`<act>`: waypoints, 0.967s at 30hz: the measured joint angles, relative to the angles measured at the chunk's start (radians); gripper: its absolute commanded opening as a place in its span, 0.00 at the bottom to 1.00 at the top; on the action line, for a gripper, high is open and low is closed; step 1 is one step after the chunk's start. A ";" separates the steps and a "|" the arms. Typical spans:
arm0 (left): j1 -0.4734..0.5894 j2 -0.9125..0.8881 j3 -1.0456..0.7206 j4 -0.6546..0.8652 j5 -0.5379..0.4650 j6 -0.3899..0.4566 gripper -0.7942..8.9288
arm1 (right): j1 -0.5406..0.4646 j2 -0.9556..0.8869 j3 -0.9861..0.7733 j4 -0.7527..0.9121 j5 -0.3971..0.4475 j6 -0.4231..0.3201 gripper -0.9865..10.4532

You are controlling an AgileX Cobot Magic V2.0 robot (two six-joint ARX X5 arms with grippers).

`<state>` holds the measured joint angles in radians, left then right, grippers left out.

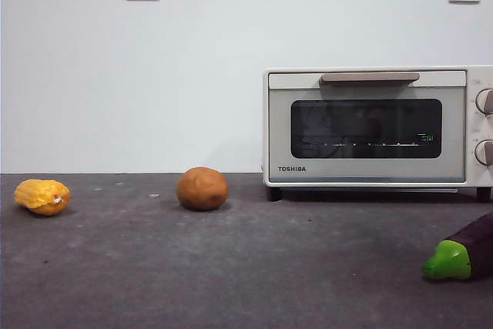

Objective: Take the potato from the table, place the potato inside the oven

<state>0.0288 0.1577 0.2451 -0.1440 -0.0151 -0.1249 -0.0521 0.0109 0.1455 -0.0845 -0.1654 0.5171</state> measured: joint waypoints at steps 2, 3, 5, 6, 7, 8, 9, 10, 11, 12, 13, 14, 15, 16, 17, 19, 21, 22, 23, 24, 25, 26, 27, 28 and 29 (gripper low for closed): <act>0.000 0.074 0.059 0.001 0.020 0.000 0.08 | 0.000 0.000 0.045 0.002 0.000 0.016 0.09; 0.000 0.121 0.093 0.002 0.036 -0.001 0.08 | 0.000 0.001 0.069 0.002 0.000 0.021 0.09; 0.000 0.218 0.158 0.000 0.064 -0.010 0.08 | 0.000 0.010 0.116 0.002 0.000 0.026 0.09; 0.000 0.274 0.195 -0.002 0.080 -0.020 0.08 | 0.000 0.017 0.142 -0.001 0.000 0.027 0.09; 0.000 0.321 0.227 -0.006 0.095 -0.031 0.08 | 0.000 0.026 0.163 -0.003 -0.001 0.029 0.08; 0.000 0.377 0.264 -0.008 0.120 -0.045 0.08 | 0.000 0.039 0.189 -0.008 -0.006 0.029 0.08; 0.000 0.432 0.302 -0.010 0.147 -0.063 0.08 | 0.000 0.053 0.218 -0.024 -0.012 0.030 0.08; 0.000 0.484 0.339 -0.010 0.177 -0.080 0.08 | 0.000 0.070 0.248 -0.047 -0.015 0.030 0.08; 0.000 0.532 0.371 -0.010 0.206 -0.095 0.08 | 0.000 0.087 0.276 -0.074 -0.018 0.030 0.08; 0.000 0.586 0.406 -0.010 0.239 -0.111 0.08 | 0.000 0.109 0.310 -0.109 -0.019 0.029 0.08; 0.000 0.630 0.435 -0.014 0.269 -0.122 0.08 | 0.000 0.130 0.342 -0.145 -0.023 0.029 0.08; 0.000 0.677 0.468 -0.017 0.306 -0.133 0.08 | 0.000 0.156 0.380 -0.189 -0.026 0.027 0.08; 0.000 0.721 0.499 -0.020 0.344 -0.140 0.08 | 0.000 0.185 0.420 -0.234 -0.026 0.022 0.08; -0.001 0.756 0.525 -0.021 0.377 -0.144 0.08 | 0.000 0.211 0.454 -0.272 -0.026 0.016 0.08; -0.005 0.794 0.555 -0.021 0.416 -0.149 0.08 | 0.000 0.241 0.494 -0.317 -0.026 0.006 0.08; -0.013 0.863 0.613 -0.021 0.490 -0.152 0.08 | 0.000 0.297 0.560 -0.381 -0.026 -0.016 0.08; -0.028 0.929 0.671 -0.021 0.558 -0.156 0.08 | 0.000 0.355 0.618 -0.406 -0.026 -0.040 0.08; -0.037 0.959 0.697 -0.020 0.585 -0.157 0.08 | 0.000 0.382 0.646 -0.420 -0.026 -0.048 0.08; -0.045 0.985 0.721 -0.021 0.603 -0.157 0.08 | 0.000 0.404 0.669 -0.436 -0.026 -0.056 0.08; -0.055 1.011 0.745 -0.023 0.612 -0.157 0.08 | 0.000 0.425 0.691 -0.453 -0.026 -0.064 0.08; -0.069 1.042 0.777 -0.023 0.614 -0.158 0.08 | 0.000 0.449 0.714 -0.475 -0.030 -0.076 0.08; -0.084 1.071 0.808 -0.024 0.614 -0.162 0.08 | 0.000 0.473 0.737 -0.499 -0.039 -0.091 0.08; -0.097 1.095 0.835 -0.024 0.614 -0.165 0.08 | 0.000 0.495 0.757 -0.520 -0.047 -0.104 0.08; -0.117 1.125 0.871 -0.025 0.615 -0.172 0.08 | 0.000 0.523 0.785 -0.549 -0.060 -0.124 0.08; -0.135 1.150 0.903 -0.029 0.617 -0.176 0.08 | 0.000 0.548 0.810 -0.578 -0.071 -0.145 0.08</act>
<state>-0.1062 1.3079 1.1484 -0.1730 0.6018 -0.3008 -0.0521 0.5587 0.9558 -0.6621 -0.2363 0.3721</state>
